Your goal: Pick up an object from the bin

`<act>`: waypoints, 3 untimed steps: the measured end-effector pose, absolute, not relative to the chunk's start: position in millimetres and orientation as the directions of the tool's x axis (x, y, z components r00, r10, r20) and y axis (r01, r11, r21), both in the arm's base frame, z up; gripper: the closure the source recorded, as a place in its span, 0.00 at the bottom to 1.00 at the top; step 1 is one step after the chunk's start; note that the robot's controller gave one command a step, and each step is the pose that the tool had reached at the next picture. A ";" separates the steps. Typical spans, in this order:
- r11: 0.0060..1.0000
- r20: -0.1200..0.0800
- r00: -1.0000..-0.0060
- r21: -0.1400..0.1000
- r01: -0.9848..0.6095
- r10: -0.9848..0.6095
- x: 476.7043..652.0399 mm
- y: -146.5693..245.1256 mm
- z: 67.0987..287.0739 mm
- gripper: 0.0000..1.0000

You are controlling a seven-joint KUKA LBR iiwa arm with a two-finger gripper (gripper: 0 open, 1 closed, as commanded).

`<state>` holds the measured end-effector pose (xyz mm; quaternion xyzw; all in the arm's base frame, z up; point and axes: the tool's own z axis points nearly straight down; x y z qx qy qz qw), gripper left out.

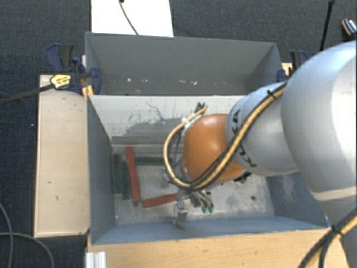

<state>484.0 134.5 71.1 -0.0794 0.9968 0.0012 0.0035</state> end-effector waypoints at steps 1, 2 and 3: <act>0.988 -0.004 -0.988 0.002 -0.156 -0.156 483.0 134.6 70.4 1.00; 0.989 -0.007 -0.989 0.001 -0.146 -0.146 484.9 135.0 135.7 1.00; 0.991 -0.009 -0.991 0.001 -0.137 -0.137 486.7 135.5 196.6 1.00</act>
Offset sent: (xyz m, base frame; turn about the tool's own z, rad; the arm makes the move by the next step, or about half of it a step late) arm 0.0000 0.0000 0.0000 0.0000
